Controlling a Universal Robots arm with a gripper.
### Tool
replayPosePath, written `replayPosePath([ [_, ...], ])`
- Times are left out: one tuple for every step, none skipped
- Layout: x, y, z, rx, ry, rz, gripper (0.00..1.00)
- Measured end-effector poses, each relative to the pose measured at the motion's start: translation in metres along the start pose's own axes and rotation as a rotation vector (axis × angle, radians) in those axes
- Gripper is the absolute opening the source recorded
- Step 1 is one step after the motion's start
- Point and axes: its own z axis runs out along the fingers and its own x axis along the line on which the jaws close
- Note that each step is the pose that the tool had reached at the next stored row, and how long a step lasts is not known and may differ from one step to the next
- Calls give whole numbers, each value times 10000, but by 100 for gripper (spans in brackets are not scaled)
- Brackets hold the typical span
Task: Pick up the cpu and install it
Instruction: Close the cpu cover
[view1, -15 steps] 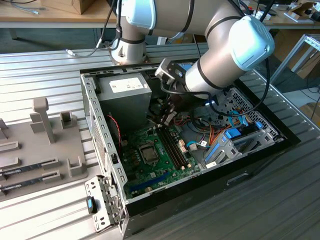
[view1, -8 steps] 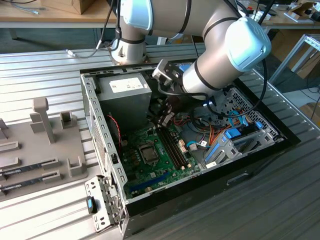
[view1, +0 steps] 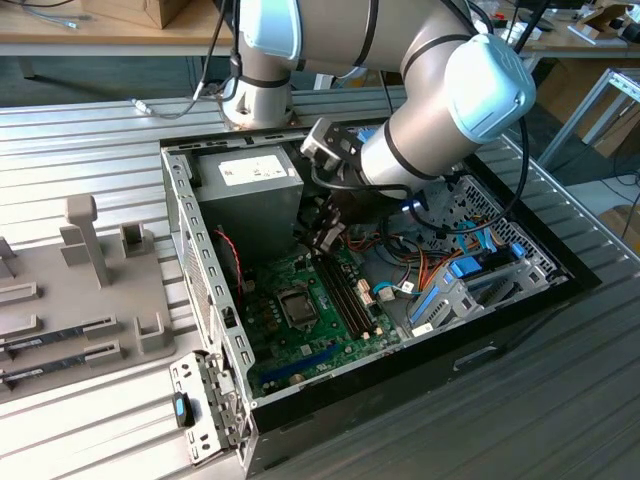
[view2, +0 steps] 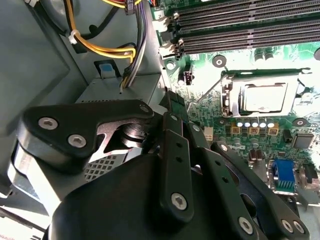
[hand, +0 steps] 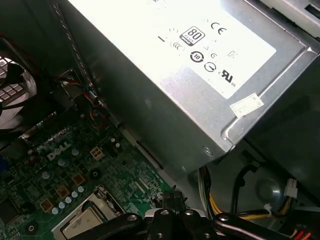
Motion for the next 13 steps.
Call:
replayPosePath([
  [9, 9, 4, -2, 0, -5, 11],
  [26, 27, 11, -13, -12, -12, 11],
  [41, 41, 15, -24, -22, -16, 11],
  [83, 44, 14, -28, -24, -23, 11],
  [101, 29, 7, -28, -19, -29, 11],
  [106, 25, 5, -29, -18, -33, 11],
  [110, 21, 3, -29, -17, -37, 11],
  [117, 15, 0, -30, -15, -42, 11],
  [127, 7, -4, -30, -11, -54, 11],
  [133, 2, -6, -30, -6, -63, 11],
  [139, -3, -8, -32, -2, -78, 11],
  [142, -6, -10, -33, 4, -91, 11],
  [144, -7, -10, -34, 9, -104, 11],
])
